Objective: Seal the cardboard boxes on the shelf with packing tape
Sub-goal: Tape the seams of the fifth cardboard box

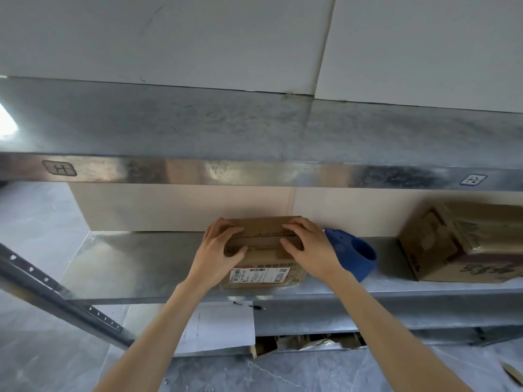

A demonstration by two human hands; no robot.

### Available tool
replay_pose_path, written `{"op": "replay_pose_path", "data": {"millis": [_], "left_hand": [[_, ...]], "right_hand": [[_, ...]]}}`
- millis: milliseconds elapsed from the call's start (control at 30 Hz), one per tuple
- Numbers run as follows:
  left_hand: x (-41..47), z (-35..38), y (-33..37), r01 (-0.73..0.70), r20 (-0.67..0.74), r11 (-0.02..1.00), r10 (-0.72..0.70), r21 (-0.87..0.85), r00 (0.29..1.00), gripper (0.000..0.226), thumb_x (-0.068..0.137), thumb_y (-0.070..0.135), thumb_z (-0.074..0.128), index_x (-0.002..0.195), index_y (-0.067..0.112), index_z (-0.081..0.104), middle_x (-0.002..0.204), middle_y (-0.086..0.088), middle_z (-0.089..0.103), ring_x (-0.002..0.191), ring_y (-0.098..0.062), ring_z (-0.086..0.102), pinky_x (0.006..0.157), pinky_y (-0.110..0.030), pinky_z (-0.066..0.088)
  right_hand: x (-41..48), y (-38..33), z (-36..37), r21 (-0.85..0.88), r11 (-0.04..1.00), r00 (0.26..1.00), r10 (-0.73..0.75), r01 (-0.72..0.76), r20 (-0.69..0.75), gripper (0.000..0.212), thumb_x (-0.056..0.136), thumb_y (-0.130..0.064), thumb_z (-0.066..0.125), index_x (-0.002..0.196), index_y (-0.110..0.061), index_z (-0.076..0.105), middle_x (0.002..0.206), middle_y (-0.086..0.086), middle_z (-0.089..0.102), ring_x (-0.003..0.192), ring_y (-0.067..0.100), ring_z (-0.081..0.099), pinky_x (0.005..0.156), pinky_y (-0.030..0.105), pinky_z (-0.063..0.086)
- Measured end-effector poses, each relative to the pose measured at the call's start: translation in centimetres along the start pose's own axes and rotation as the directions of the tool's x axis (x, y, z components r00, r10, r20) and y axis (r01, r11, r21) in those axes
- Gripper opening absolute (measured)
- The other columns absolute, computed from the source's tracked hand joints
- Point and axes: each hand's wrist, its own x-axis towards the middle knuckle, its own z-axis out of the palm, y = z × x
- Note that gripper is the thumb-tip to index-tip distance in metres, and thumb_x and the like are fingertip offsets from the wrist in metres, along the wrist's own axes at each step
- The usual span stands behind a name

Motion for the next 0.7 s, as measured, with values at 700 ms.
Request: {"op": "replay_pose_path", "data": {"millis": [700], "left_hand": [[1.1,3.9,1.1,-0.057,-0.071,0.997,0.06,0.046,0.996,0.055,0.079,0.062,0.054,0.121,0.029,0.066,0.136,0.013,0.055,0.135,-0.014,0.042,0.107,-0.038,0.043]], "right_hand": [[0.0,1.3,0.4,0.219,0.974,0.995,-0.036,0.056,-0.092,0.039,0.102,-0.046,0.037,0.135,-0.031,0.051,0.145,-0.01,0.041,0.134,0.009,0.038,0.106,0.024,0.036]]}}
